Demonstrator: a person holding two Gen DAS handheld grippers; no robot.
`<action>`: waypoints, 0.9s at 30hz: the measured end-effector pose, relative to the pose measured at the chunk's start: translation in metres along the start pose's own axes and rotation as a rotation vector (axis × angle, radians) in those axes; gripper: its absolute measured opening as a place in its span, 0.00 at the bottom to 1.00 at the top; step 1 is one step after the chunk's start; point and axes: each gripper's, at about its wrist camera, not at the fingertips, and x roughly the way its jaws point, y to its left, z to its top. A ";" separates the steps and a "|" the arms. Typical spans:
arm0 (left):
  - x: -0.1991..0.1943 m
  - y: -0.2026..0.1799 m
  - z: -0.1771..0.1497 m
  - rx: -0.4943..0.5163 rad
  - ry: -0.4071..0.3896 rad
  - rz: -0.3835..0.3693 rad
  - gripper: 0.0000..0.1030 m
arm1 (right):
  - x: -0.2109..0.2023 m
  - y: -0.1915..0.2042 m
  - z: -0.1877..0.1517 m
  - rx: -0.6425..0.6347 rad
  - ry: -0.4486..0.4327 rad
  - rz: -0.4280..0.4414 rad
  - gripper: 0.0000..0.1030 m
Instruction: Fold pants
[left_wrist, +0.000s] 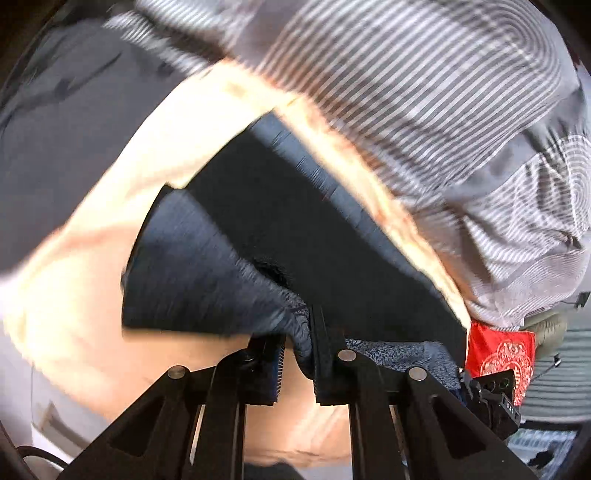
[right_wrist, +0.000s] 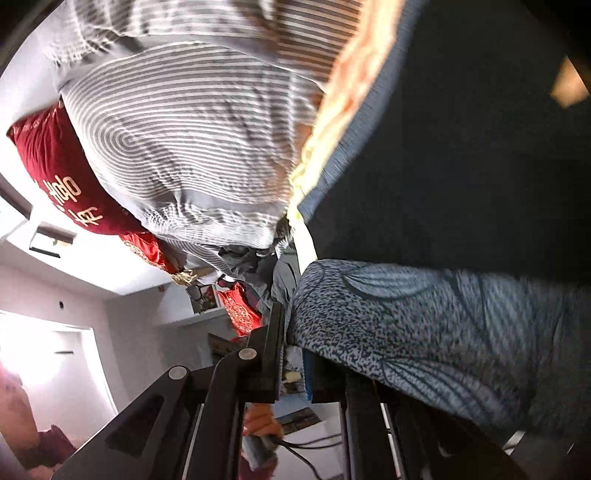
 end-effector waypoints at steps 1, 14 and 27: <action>0.005 -0.007 0.014 0.021 -0.013 0.006 0.13 | 0.005 0.003 0.016 -0.005 0.014 -0.013 0.09; 0.099 -0.051 0.122 0.096 -0.101 0.224 0.42 | 0.063 -0.049 0.154 0.078 0.091 -0.292 0.21; 0.157 -0.079 0.052 0.401 0.087 0.491 0.42 | 0.060 -0.015 0.105 -0.237 0.220 -0.447 0.64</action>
